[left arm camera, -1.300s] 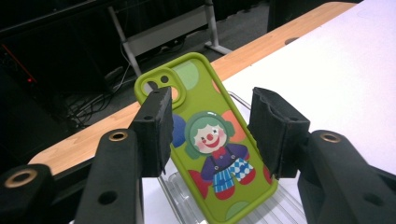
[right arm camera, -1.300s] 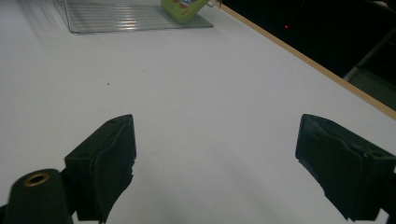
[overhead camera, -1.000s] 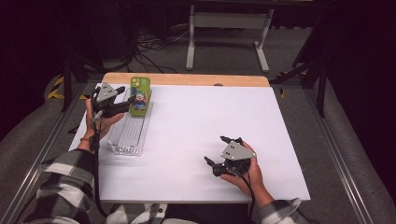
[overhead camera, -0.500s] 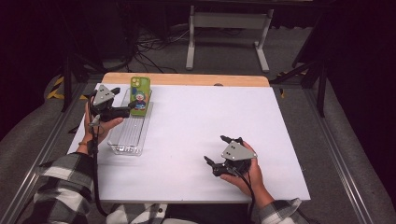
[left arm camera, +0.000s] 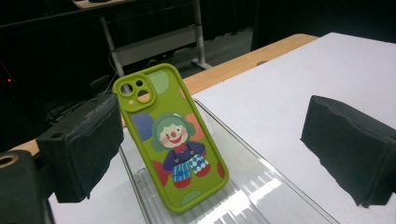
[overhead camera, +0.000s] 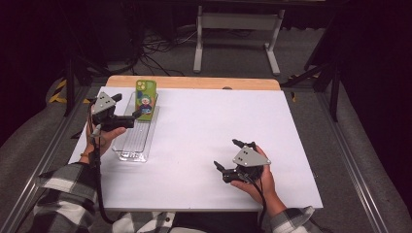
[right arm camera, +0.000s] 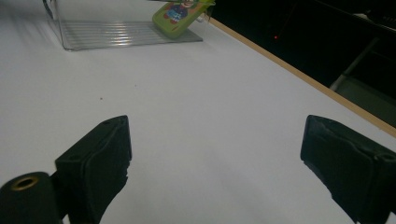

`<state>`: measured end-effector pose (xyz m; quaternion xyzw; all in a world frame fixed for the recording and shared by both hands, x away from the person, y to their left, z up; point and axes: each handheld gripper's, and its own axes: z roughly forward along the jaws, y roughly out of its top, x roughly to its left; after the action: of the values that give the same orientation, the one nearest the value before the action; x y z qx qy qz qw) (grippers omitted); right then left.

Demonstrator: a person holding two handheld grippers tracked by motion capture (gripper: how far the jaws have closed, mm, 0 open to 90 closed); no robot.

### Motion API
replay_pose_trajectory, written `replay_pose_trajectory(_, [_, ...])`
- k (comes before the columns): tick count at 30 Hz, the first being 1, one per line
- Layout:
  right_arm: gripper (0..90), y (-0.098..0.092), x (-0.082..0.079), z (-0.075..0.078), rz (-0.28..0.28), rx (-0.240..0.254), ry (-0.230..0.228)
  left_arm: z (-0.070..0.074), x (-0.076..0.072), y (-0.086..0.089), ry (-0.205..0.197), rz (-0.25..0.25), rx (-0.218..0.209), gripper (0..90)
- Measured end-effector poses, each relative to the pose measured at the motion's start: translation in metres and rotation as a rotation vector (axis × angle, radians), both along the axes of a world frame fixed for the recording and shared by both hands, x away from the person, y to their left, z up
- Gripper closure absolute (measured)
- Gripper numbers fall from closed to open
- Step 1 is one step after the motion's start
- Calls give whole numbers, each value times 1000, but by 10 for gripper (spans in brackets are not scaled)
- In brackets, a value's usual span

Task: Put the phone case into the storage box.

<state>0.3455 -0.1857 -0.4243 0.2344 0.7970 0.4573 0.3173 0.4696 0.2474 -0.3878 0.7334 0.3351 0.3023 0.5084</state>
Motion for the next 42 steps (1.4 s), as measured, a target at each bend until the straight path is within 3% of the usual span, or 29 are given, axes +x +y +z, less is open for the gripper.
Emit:
replay_pose_trajectory(11, [93, -1, 1, 2, -11, 11, -9, -2, -13, -4, -25, -9, -3, 40])
replay_pose_trajectory(19, [91, -3, 2, 1, -20, 11, -8, -2, -25, -10, -72, -35, -8, 34])
replay_pose_trajectory(29, [92, -4, 5, 2, -35, 18, -3, 0, -41, -12, -95, -74, -20, 38])
replay_pose_trajectory(42, [92, -6, 7, 1, -39, 32, 8, -2, -67, -23, -117, -148, 13, 38])
